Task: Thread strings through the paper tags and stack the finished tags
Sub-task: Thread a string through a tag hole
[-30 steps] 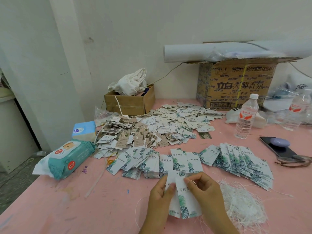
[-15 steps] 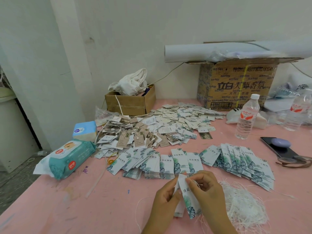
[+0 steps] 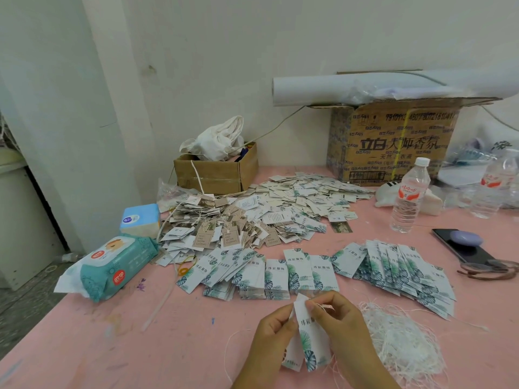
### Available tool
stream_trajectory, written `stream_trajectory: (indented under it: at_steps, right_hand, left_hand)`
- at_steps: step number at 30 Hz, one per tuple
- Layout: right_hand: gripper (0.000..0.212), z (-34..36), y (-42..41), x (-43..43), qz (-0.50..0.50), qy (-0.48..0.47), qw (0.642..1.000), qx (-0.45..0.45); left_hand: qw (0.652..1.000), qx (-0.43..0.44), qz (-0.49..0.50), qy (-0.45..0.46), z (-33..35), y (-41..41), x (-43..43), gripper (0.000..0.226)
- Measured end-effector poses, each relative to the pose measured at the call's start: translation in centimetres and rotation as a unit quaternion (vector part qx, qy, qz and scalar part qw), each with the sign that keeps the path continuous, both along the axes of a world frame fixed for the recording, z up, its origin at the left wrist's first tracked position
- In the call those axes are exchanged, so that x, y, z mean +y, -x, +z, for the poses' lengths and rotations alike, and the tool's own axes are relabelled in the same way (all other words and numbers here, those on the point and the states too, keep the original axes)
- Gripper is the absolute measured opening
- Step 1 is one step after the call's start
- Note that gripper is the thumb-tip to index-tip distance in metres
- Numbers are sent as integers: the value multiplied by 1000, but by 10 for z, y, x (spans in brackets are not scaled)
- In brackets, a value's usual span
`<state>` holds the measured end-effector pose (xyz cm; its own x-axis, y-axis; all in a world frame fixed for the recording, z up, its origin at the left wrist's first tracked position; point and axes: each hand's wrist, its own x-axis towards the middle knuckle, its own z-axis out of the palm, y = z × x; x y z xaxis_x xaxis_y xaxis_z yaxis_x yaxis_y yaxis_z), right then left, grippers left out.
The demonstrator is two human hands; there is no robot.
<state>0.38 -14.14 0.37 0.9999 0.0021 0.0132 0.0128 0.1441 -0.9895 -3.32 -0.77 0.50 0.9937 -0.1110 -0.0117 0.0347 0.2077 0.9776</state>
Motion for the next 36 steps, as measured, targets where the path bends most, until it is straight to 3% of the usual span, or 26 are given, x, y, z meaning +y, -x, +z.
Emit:
stream_trajectory:
  at_steps: [7, 11, 16, 20, 27, 32, 36]
  right_hand:
    - [11, -4, 0, 0, -17, 44, 999, -18]
    - [23, -4, 1, 1, -65, 168, 975, -129]
    - [31, -4, 1, 0, -91, 259, 935, -223]
    - [31, -6, 1, 3, -86, 244, 943, -208]
    - [19, -9, -1, 3, -52, 200, 976, -74]
    - [18, -6, 2, 3, -86, 194, 973, -87]
    - [14, -1, 3, 2, -65, 115, 987, -95]
  left_hand:
    - [998, 34, -13, 52, -6, -4, 1, 35]
    - [998, 25, 16, 59, -11, -6, 1, 21]
    - [996, 8, 44, 72, -11, -8, 4, 35]
    - [997, -30, 64, 35, -10, -6, 3, 34]
    - [991, -57, 120, -19, -15, -7, 0, 37]
    - [983, -57, 175, -12, -14, -7, 1, 39]
    - [981, -35, 191, -19, -9, -5, 7, 40]
